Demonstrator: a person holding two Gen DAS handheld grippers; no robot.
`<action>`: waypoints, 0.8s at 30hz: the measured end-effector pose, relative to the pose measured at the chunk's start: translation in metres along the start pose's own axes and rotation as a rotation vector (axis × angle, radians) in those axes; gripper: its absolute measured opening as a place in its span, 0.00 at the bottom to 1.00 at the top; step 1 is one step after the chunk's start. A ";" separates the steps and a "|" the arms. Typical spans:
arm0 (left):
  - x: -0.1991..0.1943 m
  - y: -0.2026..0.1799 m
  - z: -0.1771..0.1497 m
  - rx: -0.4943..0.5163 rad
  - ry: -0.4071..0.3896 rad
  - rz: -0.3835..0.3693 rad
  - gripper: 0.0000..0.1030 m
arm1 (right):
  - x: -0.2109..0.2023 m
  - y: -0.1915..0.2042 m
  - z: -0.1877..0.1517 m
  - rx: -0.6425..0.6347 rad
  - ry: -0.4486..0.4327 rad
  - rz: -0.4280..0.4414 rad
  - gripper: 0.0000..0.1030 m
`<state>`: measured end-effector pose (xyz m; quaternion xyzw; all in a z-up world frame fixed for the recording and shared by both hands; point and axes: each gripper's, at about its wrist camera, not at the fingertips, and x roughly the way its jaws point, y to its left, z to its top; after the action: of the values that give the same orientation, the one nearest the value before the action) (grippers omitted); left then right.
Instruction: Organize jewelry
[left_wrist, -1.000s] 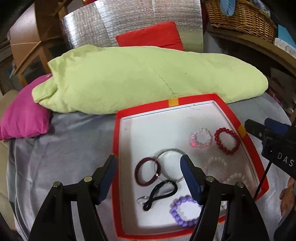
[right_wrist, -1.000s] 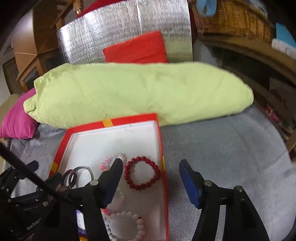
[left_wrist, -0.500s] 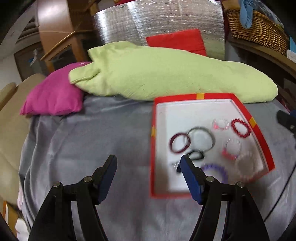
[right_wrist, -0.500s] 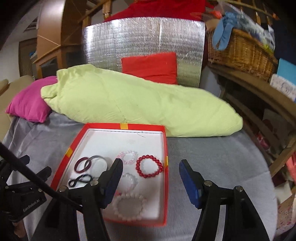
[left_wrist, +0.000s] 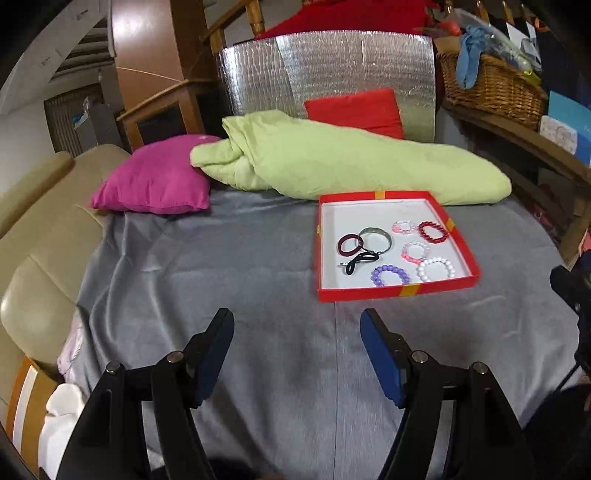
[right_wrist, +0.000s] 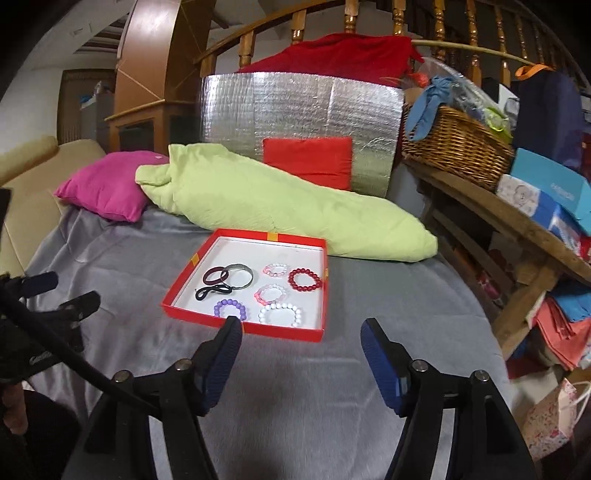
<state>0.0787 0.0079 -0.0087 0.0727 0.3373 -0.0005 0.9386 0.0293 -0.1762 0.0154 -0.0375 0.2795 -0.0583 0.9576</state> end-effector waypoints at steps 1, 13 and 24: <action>-0.012 0.004 -0.002 -0.011 -0.011 0.006 0.70 | -0.010 -0.001 0.001 0.010 -0.007 0.003 0.69; -0.085 0.023 -0.015 -0.052 -0.091 0.045 0.70 | -0.062 0.024 -0.011 -0.022 0.002 0.049 0.71; -0.093 0.026 -0.017 -0.053 -0.102 0.036 0.70 | -0.064 0.025 -0.007 -0.006 0.000 0.046 0.71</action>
<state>-0.0028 0.0315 0.0408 0.0538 0.2876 0.0216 0.9560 -0.0256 -0.1431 0.0407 -0.0338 0.2804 -0.0354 0.9586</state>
